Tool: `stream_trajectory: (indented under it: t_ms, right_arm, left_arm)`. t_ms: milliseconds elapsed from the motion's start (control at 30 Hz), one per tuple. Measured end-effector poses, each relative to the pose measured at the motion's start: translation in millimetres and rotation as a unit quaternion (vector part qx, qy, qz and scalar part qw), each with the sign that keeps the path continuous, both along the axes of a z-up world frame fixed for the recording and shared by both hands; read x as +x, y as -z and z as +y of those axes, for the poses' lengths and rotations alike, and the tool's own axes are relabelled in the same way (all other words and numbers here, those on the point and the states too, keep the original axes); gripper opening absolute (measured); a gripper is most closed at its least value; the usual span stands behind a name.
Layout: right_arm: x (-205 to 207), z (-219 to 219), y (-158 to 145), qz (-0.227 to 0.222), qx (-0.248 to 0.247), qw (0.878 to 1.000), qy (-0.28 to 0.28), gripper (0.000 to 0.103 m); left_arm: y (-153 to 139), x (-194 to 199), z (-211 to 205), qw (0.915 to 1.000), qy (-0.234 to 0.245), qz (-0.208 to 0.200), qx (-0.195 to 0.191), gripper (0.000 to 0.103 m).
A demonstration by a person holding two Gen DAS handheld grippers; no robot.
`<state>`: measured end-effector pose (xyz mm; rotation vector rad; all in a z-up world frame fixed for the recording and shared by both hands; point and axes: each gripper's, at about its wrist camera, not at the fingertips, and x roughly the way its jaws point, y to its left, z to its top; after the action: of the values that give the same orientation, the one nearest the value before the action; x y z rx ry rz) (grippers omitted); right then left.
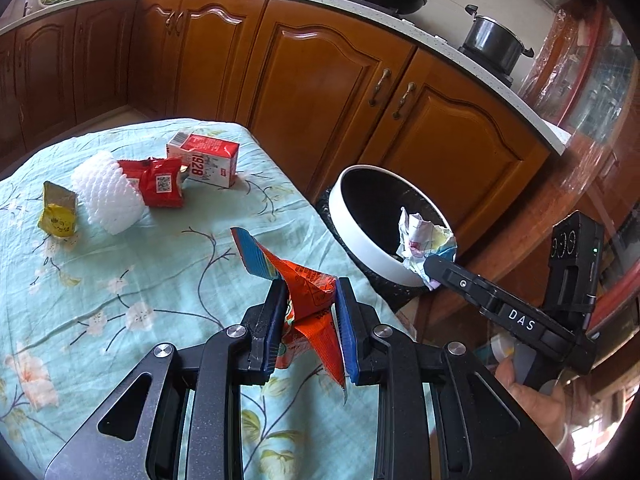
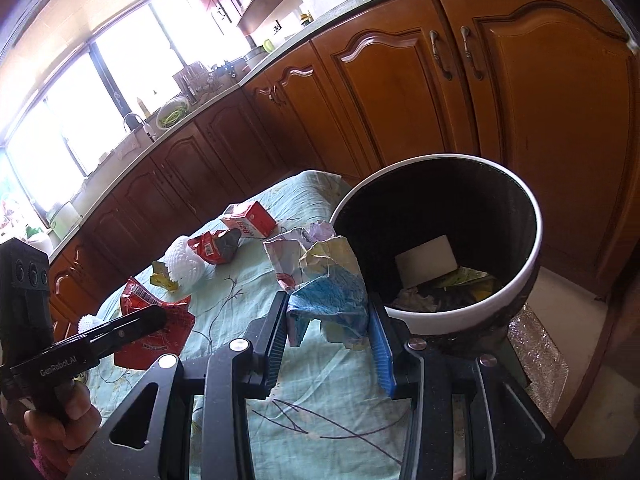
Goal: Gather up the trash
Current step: 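Carry the orange wrapper and blue wrapper with both tools over the bin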
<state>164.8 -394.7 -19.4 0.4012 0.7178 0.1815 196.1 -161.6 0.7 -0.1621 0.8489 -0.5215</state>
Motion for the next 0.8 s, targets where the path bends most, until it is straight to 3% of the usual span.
stream_trajectory:
  t_ms: [800]
  right_arm:
    - [17, -60, 1, 0.001, -0.009, 0.999, 0.047, 0.04]
  left_arm:
    - [-14, 32, -96, 0.9954, 0.083, -0.028, 0.038, 0.024]
